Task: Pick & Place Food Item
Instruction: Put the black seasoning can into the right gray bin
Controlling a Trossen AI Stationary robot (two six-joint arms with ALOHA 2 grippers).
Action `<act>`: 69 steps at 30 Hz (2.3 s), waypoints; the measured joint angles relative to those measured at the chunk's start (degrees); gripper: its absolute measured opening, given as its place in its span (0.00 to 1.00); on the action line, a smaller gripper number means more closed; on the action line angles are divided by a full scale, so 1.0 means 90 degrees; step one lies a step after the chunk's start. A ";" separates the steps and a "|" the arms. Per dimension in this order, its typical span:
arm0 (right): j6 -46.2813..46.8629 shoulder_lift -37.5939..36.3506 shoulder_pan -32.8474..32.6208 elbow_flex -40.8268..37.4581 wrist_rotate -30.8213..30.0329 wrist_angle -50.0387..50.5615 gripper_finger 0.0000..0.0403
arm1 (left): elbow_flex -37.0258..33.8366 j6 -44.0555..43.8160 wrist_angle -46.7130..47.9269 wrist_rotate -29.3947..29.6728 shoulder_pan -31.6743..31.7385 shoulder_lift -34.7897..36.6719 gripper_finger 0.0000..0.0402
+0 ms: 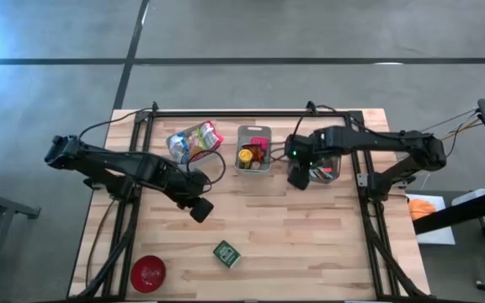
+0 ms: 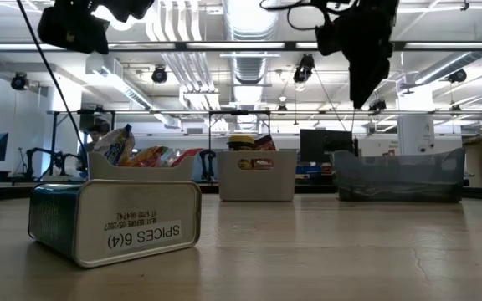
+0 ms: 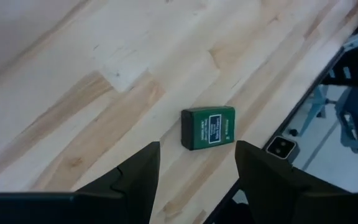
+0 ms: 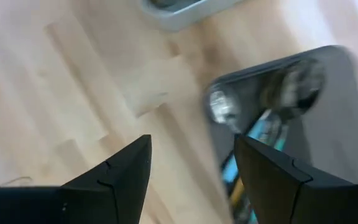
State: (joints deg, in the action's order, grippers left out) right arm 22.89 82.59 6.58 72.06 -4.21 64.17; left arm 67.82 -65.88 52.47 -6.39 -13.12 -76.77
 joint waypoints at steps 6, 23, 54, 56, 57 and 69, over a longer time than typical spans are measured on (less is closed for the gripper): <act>-0.0091 -0.0005 -0.0785 -0.0028 -0.0001 -0.0012 0.56 | -0.0026 0.1639 -0.0359 0.0202 -0.0219 0.0000 0.53; -0.0072 -0.0002 -0.1012 -0.0033 -0.0024 -0.0046 0.56 | 0.0289 0.5419 -0.1502 0.0073 -0.0705 -0.0508 0.53; -0.0057 0.0003 -0.1007 -0.0033 -0.0029 -0.0268 0.56 | 0.1288 0.6776 -0.1376 -0.0583 -0.0882 -0.2786 0.62; -0.0050 0.0005 -0.1007 -0.0033 -0.0029 -0.0277 0.56 | 0.1288 0.6775 -0.1382 -0.0586 -0.0883 -0.2786 0.67; -0.0054 0.0005 -0.1007 -0.0033 -0.0029 -0.0291 0.56 | 0.1288 0.6775 -0.1382 -0.0586 -0.0882 -0.2786 0.69; -0.0060 0.0005 -0.1007 -0.0033 -0.0029 -0.0366 0.56 | 0.0380 0.6826 -0.2226 -0.0123 -0.0952 -0.2778 0.90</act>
State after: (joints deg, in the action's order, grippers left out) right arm 22.35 82.63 -2.48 71.77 -4.47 60.87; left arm 71.24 -4.45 32.44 -7.49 -21.69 -101.78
